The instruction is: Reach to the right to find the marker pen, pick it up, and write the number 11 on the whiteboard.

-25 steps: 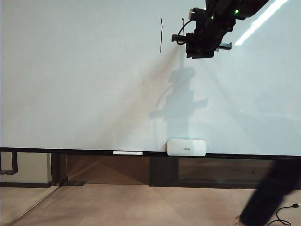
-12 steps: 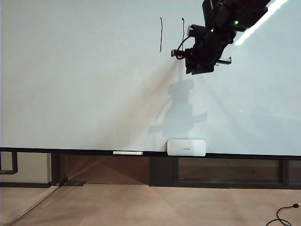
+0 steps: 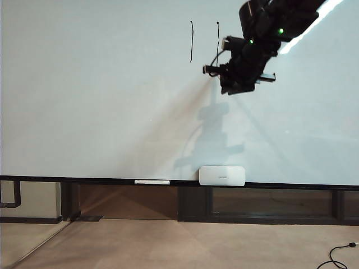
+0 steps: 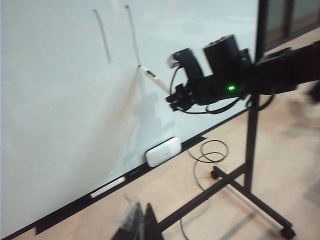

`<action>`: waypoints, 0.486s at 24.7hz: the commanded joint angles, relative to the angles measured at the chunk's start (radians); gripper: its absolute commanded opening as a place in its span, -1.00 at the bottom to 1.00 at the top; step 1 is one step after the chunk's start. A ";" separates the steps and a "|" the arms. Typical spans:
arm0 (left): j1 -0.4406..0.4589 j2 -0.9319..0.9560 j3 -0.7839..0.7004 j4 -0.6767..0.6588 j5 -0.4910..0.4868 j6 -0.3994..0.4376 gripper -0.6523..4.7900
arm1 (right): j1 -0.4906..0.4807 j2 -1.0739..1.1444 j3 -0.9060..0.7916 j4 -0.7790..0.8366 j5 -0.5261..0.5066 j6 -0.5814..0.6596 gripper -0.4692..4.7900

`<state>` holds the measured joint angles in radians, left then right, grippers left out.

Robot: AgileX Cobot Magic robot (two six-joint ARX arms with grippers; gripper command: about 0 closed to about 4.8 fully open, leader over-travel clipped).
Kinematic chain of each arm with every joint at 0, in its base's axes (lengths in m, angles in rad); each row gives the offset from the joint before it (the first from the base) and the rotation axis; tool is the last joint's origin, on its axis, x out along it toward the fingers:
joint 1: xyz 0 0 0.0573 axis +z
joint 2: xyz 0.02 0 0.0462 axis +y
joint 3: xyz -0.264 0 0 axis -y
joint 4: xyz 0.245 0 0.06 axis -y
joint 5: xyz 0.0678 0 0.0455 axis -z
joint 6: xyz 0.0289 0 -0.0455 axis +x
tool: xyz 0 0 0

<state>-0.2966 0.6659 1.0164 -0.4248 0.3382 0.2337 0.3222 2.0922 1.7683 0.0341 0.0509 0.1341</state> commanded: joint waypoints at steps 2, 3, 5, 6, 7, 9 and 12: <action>-0.001 -0.011 0.004 -0.018 -0.111 -0.009 -0.78 | 0.024 -0.063 0.004 0.014 0.008 -0.004 -0.84; -0.001 -0.015 0.004 -0.026 -0.138 -0.009 -0.78 | 0.027 -0.074 0.004 0.000 0.017 -0.004 -0.84; -0.001 -0.029 0.004 -0.039 -0.201 -0.035 -0.78 | 0.027 -0.101 0.003 -0.047 0.026 -0.005 -0.84; -0.001 -0.038 0.004 -0.047 -0.226 -0.047 -0.78 | 0.027 -0.117 0.001 -0.074 0.027 -0.007 -0.84; -0.001 -0.052 0.004 -0.060 -0.250 -0.051 -0.78 | 0.028 -0.131 0.000 -0.093 0.033 -0.010 -0.84; -0.001 -0.080 0.003 -0.087 -0.303 -0.051 -0.78 | 0.028 -0.163 -0.003 -0.121 0.040 -0.031 -0.84; -0.001 -0.134 0.003 -0.132 -0.420 -0.072 -0.78 | 0.028 -0.232 -0.036 -0.126 0.047 -0.041 -0.84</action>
<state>-0.2970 0.5549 1.0161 -0.5331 -0.0055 0.1841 0.3458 1.9030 1.7386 -0.1040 0.0895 0.1051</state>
